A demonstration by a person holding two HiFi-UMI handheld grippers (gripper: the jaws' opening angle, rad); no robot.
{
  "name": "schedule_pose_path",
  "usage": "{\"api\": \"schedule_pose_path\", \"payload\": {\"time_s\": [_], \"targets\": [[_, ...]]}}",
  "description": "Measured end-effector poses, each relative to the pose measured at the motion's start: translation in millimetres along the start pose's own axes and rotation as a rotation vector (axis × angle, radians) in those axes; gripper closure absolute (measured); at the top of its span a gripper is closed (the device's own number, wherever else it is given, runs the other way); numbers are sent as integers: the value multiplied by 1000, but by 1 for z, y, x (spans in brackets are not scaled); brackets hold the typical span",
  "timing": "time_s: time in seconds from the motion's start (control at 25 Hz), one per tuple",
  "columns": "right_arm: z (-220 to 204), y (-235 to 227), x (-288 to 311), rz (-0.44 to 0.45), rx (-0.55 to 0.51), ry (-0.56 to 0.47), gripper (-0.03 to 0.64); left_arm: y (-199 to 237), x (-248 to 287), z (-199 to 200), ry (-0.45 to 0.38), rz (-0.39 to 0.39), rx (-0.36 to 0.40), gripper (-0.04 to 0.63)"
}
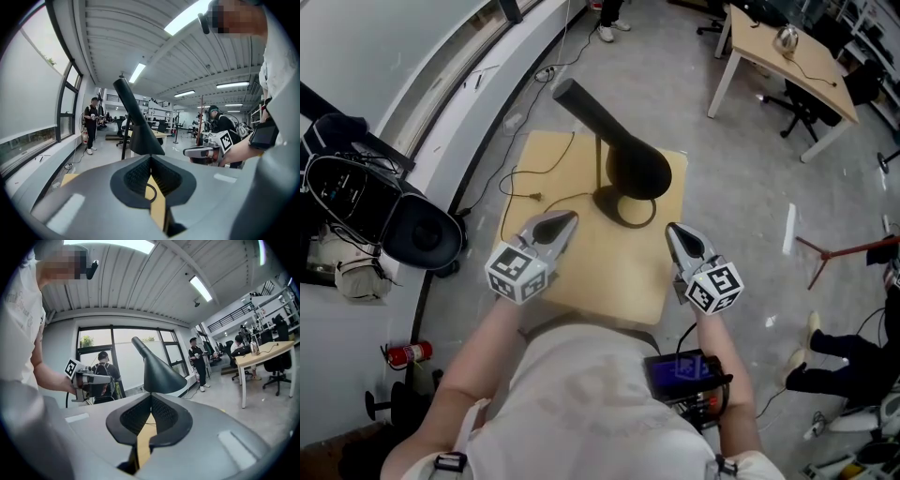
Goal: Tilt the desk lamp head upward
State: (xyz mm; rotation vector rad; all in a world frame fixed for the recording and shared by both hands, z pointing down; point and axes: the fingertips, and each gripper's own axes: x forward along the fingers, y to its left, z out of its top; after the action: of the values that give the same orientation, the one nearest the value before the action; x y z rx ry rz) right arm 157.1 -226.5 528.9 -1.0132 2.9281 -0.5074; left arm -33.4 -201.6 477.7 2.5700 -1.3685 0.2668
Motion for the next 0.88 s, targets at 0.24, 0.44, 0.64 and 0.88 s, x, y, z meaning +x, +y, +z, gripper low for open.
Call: {"api": "schedule_pose_path", "payload": {"time_s": [0.24,0.44,0.64,0.88], "targets": [[8,-1,7,-91,-5,-6,604,18,10,7,-13,-64,-10,594],[16,-1,12,-189,-8,-19,604,41,15,42,-57,-119,0,594],[26,0,18,-245,4,-36,604,59,21,80,-77,-169,15,592],[35,-4,26,-303,-17,-35,604,76,26,100,-78,-234,40,566]]}}
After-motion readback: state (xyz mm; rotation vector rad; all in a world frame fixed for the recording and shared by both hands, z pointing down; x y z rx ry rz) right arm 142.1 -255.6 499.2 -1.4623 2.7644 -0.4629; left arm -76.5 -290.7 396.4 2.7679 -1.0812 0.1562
